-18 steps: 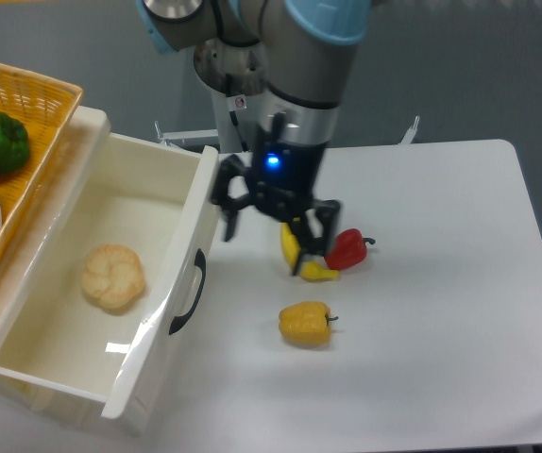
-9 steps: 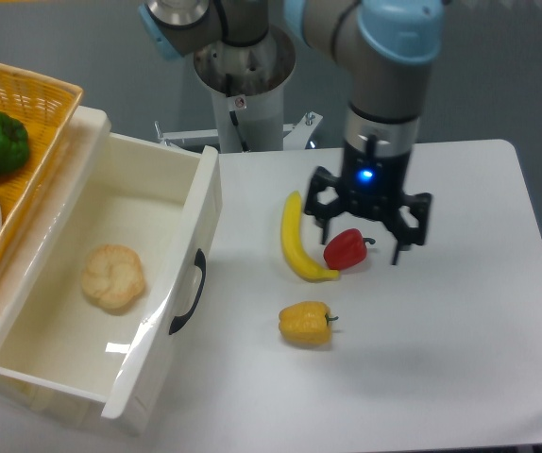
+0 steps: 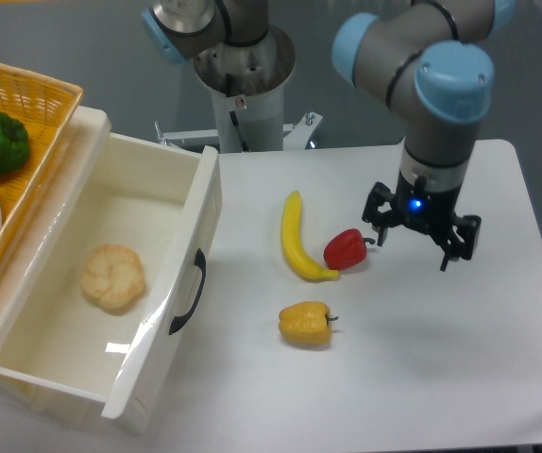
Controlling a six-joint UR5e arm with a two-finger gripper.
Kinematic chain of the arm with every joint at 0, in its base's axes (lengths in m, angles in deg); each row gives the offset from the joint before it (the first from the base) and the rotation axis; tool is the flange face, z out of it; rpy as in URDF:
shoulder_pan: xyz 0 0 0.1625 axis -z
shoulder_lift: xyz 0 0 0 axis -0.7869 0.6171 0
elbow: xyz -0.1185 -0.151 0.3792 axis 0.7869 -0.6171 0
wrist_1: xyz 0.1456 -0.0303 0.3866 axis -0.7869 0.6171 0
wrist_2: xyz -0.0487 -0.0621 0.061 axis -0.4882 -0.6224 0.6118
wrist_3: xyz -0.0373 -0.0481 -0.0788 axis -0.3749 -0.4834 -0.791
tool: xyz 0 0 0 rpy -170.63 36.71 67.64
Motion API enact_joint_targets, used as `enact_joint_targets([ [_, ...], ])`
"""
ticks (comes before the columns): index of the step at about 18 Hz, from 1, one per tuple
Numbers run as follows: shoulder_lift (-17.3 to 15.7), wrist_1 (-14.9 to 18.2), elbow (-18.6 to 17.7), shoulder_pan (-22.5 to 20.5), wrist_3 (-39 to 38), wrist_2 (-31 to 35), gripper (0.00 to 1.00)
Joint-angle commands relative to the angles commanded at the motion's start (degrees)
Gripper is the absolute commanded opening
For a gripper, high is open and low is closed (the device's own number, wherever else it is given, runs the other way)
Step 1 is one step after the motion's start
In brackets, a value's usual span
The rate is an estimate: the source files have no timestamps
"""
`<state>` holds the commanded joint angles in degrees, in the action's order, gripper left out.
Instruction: Place the round bread in the upper white drawer
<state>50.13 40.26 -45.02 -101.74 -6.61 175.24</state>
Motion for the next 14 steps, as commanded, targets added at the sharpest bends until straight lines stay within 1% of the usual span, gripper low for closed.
enact_joint_targets([
  [4,3.34,0.09,1.32,-0.79,3.35,0.44,1.0],
  [7,7.12,0.17,3.42,-0.88,4.58,2.63,1.0],
  [8,7.91,0.44,4.39,-0.79,5.02,3.59,1.0],
  [9,8.35,0.61,4.92,-0.79,5.81,3.87,1.0],
  [14,9.67,0.18,5.1,-0.71,10.73,4.65,1.0],
])
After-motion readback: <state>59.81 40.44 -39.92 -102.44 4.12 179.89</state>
